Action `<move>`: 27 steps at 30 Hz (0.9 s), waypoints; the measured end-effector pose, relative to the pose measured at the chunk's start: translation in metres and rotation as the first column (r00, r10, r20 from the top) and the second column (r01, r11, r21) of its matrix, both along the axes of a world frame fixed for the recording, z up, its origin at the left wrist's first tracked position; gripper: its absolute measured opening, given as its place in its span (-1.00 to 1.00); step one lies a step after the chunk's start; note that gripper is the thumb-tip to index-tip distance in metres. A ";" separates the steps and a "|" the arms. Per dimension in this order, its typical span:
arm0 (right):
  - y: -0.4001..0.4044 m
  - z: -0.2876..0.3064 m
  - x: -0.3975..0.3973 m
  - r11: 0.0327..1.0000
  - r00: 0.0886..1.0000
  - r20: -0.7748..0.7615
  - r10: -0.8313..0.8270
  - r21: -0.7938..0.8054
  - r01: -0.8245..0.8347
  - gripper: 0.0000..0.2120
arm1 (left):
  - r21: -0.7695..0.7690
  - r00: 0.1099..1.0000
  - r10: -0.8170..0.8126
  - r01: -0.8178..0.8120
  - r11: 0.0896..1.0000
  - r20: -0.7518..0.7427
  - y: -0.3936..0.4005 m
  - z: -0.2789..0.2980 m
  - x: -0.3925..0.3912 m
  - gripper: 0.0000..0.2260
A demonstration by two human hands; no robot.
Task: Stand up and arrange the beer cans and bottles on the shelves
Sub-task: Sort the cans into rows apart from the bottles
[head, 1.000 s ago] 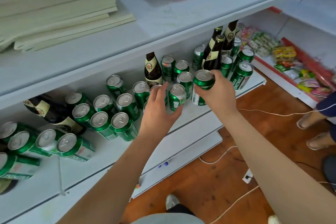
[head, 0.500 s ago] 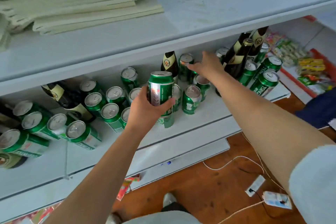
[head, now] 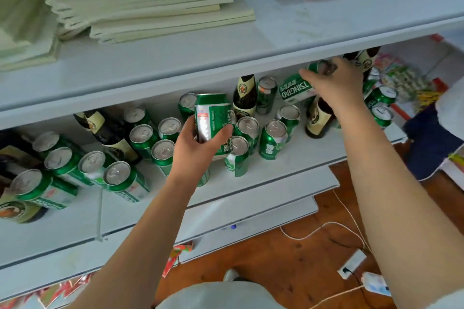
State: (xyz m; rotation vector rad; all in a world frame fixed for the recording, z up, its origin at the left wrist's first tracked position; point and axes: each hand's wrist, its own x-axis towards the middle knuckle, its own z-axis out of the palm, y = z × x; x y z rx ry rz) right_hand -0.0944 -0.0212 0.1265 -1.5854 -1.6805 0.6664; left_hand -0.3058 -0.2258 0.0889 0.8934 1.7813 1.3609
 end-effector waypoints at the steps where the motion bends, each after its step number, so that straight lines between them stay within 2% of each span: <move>1: -0.020 0.009 0.005 1.000 0.998 -0.064 -0.001 -0.020 0.000 -0.59 | 0.016 0.999 -0.016 0.016 1.000 0.028 -0.003 0.002 0.003 -0.62; 5: -0.089 0.017 0.000 0.974 0.924 -0.383 0.013 -0.205 -0.099 -0.77 | 0.076 0.989 -0.093 0.085 0.993 0.114 -0.020 0.009 0.005 -0.65; 9: -0.145 0.016 -0.040 0.947 0.910 -0.406 0.085 -0.253 -0.201 -0.70 | 0.097 0.970 -0.152 0.135 0.986 0.188 -0.052 0.009 -0.019 -0.64; 13: -0.193 0.019 -0.098 0.914 0.912 -0.248 0.326 -0.165 -0.372 -0.72 | 0.135 0.976 -0.106 0.080 0.988 0.192 -0.106 0.012 -0.060 -0.50; 18: -0.257 0.022 -0.194 0.776 0.775 -0.091 0.626 -0.030 -0.630 -0.63 | 0.162 0.972 0.126 -0.160 0.974 0.199 -0.196 0.011 -0.121 -0.56; 23: -0.331 0.017 -0.304 0.626 0.626 -0.023 0.779 0.055 -0.778 -0.50 | 0.183 0.879 0.430 -0.466 0.865 0.205 -0.293 0.006 -0.188 -0.48; 27: -0.399 0.017 -0.383 0.543 0.552 0.053 0.832 0.126 -0.830 -0.50 | 0.187 0.790 0.591 -0.613 0.767 0.165 -0.362 -0.011 -0.252 -0.49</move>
